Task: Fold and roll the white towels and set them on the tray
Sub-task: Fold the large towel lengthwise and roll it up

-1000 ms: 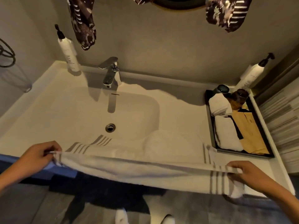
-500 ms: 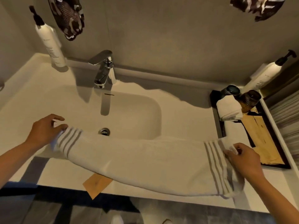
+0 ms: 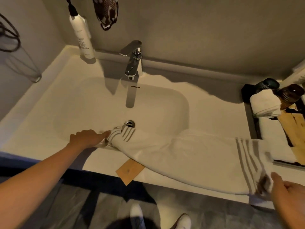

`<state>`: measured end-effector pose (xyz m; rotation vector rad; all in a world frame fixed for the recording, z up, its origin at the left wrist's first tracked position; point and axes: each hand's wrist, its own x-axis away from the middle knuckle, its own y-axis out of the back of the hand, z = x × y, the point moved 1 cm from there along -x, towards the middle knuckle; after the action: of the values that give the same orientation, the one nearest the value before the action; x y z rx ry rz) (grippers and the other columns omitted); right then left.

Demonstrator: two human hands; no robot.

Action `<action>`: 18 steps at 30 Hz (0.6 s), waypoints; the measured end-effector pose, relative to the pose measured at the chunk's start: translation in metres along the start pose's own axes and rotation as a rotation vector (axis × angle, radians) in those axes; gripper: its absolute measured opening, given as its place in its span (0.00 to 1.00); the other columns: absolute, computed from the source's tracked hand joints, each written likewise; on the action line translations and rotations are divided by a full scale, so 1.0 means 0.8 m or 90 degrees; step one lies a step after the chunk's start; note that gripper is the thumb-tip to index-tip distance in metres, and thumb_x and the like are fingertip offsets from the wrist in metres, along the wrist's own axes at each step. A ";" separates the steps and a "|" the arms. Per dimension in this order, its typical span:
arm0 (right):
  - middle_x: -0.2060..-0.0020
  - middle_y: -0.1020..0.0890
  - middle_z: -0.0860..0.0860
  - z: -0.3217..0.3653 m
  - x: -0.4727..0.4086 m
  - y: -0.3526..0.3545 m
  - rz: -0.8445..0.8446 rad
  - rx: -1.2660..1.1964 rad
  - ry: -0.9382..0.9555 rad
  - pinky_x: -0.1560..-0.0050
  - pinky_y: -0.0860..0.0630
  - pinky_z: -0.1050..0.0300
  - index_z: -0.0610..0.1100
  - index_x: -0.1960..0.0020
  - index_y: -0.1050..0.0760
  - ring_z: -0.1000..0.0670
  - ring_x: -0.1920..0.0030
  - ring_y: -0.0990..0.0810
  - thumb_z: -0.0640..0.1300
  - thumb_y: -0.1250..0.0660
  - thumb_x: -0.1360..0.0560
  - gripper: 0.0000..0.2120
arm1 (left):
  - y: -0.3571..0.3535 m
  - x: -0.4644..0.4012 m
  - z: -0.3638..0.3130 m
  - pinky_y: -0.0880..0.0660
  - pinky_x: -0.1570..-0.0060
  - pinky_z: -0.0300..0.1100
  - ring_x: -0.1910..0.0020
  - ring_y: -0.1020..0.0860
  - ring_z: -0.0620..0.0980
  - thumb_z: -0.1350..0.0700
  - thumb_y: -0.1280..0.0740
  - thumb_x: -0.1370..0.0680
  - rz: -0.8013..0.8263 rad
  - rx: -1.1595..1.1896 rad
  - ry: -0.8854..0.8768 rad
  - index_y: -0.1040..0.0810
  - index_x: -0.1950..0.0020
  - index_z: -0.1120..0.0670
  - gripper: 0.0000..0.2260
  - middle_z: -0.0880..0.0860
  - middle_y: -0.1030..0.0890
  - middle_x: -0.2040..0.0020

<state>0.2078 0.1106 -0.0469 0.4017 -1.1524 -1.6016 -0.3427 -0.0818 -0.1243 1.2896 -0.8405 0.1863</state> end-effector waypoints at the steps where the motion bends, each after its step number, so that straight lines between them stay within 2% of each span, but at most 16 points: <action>1: 0.64 0.21 0.34 -0.003 -0.001 0.003 0.007 -0.017 -0.024 0.49 0.26 0.41 0.31 0.64 0.24 0.34 0.59 0.24 0.50 0.37 0.22 0.23 | -0.002 0.001 -0.009 0.30 0.42 0.52 0.38 0.24 0.61 0.18 0.52 0.34 0.005 0.065 -0.007 0.27 0.31 0.56 0.50 0.60 0.23 0.34; 2: 0.61 0.21 0.34 -0.007 -0.004 0.003 0.027 -0.028 -0.046 0.47 0.27 0.41 0.33 0.64 0.25 0.34 0.58 0.24 0.49 0.36 0.23 0.20 | -0.005 -0.001 -0.019 0.30 0.47 0.49 0.41 0.23 0.61 0.22 0.48 0.29 0.015 0.129 -0.026 0.26 0.34 0.58 0.44 0.61 0.21 0.38; 3: 0.59 0.20 0.34 -0.009 -0.002 0.004 0.067 -0.030 -0.068 0.45 0.28 0.41 0.34 0.61 0.24 0.34 0.56 0.23 0.50 0.35 0.24 0.18 | -0.005 -0.003 -0.030 0.29 0.54 0.46 0.47 0.21 0.59 0.26 0.44 0.26 0.029 0.180 -0.056 0.23 0.40 0.59 0.37 0.61 0.20 0.43; 5: 0.56 0.21 0.36 -0.017 0.001 0.002 0.165 -0.017 -0.091 0.46 0.28 0.41 0.31 0.51 0.25 0.37 0.57 0.23 0.55 0.29 0.31 0.25 | -0.008 -0.008 -0.042 0.31 0.62 0.44 0.59 0.23 0.53 0.34 0.35 0.25 0.042 0.220 -0.108 0.21 0.54 0.61 0.28 0.58 0.19 0.54; 6: 0.56 0.21 0.37 -0.019 -0.002 -0.002 0.201 -0.005 -0.073 0.47 0.27 0.41 0.31 0.46 0.26 0.39 0.58 0.23 0.55 0.27 0.33 0.29 | -0.008 -0.011 -0.041 0.32 0.64 0.44 0.62 0.25 0.51 0.39 0.30 0.27 0.020 0.230 -0.109 0.22 0.57 0.60 0.23 0.58 0.20 0.55; 8: 0.55 0.21 0.38 -0.018 0.007 0.000 0.221 -0.012 -0.033 0.51 0.24 0.41 0.34 0.41 0.29 0.38 0.56 0.22 0.48 0.27 0.28 0.24 | -0.007 -0.017 -0.036 0.33 0.63 0.44 0.62 0.25 0.52 0.48 0.29 0.26 -0.017 0.255 -0.111 0.23 0.58 0.60 0.15 0.59 0.21 0.54; 10: 0.56 0.20 0.36 -0.018 0.008 0.006 0.198 -0.050 0.008 0.53 0.23 0.44 0.34 0.47 0.26 0.37 0.57 0.22 0.44 0.30 0.24 0.13 | 0.002 -0.012 -0.028 0.30 0.58 0.46 0.56 0.23 0.59 0.54 0.32 0.23 -0.031 0.325 -0.089 0.22 0.55 0.63 0.11 0.62 0.19 0.52; 12: 0.54 0.20 0.33 -0.021 0.005 0.013 0.169 -0.154 0.014 0.59 0.23 0.49 0.33 0.51 0.25 0.39 0.58 0.21 0.42 0.33 0.22 0.11 | 0.018 0.000 -0.020 0.26 0.55 0.49 0.53 0.22 0.61 0.59 0.34 0.22 -0.019 0.514 -0.082 0.22 0.53 0.62 0.06 0.62 0.20 0.51; 13: 0.52 0.20 0.34 -0.021 0.005 0.016 0.179 -0.241 -0.005 0.60 0.20 0.47 0.34 0.48 0.26 0.39 0.56 0.20 0.42 0.34 0.21 0.11 | 0.027 0.006 -0.014 0.23 0.55 0.50 0.52 0.21 0.62 0.60 0.35 0.22 0.007 0.631 -0.072 0.23 0.53 0.60 0.03 0.60 0.21 0.51; 14: 0.50 0.21 0.36 -0.023 0.004 0.018 0.186 -0.323 -0.036 0.57 0.18 0.40 0.36 0.45 0.26 0.39 0.53 0.20 0.43 0.35 0.20 0.10 | 0.037 0.017 -0.010 0.20 0.56 0.51 0.53 0.20 0.62 0.61 0.35 0.21 0.024 0.729 -0.074 0.24 0.54 0.57 0.02 0.58 0.21 0.51; 16: 0.47 0.21 0.40 -0.025 0.002 0.024 0.215 -0.451 -0.069 0.52 0.21 0.29 0.43 0.44 0.26 0.37 0.49 0.20 0.44 0.37 0.19 0.07 | 0.058 0.026 -0.002 0.19 0.52 0.55 0.55 0.18 0.59 0.61 0.36 0.22 0.018 0.815 -0.112 0.25 0.55 0.56 0.03 0.57 0.20 0.50; 18: 0.46 0.21 0.44 -0.018 -0.002 0.031 0.238 -0.498 -0.041 0.53 0.20 0.30 0.46 0.38 0.26 0.38 0.48 0.19 0.46 0.38 0.19 0.11 | 0.078 0.035 0.001 0.21 0.47 0.56 0.56 0.16 0.57 0.61 0.37 0.22 -0.002 0.831 -0.159 0.25 0.55 0.56 0.04 0.59 0.19 0.50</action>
<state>0.2331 0.1065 -0.0340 -0.3592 -0.5236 -1.5911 -0.3587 -0.0720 -0.0587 2.5661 -0.9392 0.6474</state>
